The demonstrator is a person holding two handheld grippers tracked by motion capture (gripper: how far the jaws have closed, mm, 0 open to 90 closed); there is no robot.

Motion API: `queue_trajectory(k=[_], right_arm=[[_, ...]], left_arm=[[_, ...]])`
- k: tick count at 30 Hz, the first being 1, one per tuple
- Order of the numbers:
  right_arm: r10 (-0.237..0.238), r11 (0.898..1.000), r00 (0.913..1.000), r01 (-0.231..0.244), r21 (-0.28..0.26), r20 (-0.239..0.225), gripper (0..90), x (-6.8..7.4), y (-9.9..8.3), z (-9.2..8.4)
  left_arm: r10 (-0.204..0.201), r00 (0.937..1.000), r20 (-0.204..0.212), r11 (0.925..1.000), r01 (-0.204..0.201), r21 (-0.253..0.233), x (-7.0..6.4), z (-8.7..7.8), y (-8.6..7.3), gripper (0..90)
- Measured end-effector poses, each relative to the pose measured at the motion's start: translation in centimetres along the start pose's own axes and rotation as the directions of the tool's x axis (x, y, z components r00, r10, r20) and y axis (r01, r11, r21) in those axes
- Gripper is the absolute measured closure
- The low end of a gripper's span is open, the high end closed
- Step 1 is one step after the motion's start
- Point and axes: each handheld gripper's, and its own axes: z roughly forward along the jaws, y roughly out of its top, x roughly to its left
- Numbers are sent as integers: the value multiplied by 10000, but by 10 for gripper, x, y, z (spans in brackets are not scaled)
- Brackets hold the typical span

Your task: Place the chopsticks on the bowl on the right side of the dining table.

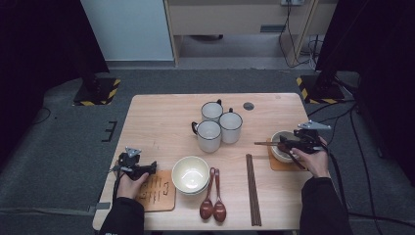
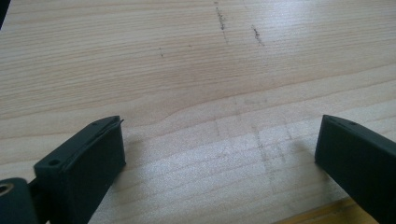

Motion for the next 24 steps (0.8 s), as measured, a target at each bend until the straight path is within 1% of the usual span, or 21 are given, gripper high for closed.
queue_trajectory(k=[12, 20, 23, 24], right_arm=[[-122, 9998, 9998, 124, 154, -135, 307, 1, 0, -2], [-74, 9998, 9999, 72, -161, -152, 304, 0, 3, -8], [12, 9994, 9999, -17, -331, -131, 306, -2, 5, -15], [109, 9991, 9999, -108, -418, 4, 310, -4, 5, -20]], left_arm=[[-1, 10000, -1, 10000, 1, -2, 0, 0, 0, 6], [-1, 10000, -2, 10000, 1, 0, 0, 0, 0, 6], [2, 10000, -1, 10000, -2, 1, 0, 0, 0, 6], [0, 10000, -1, 10000, 0, -2, 0, 0, 0, 6]])
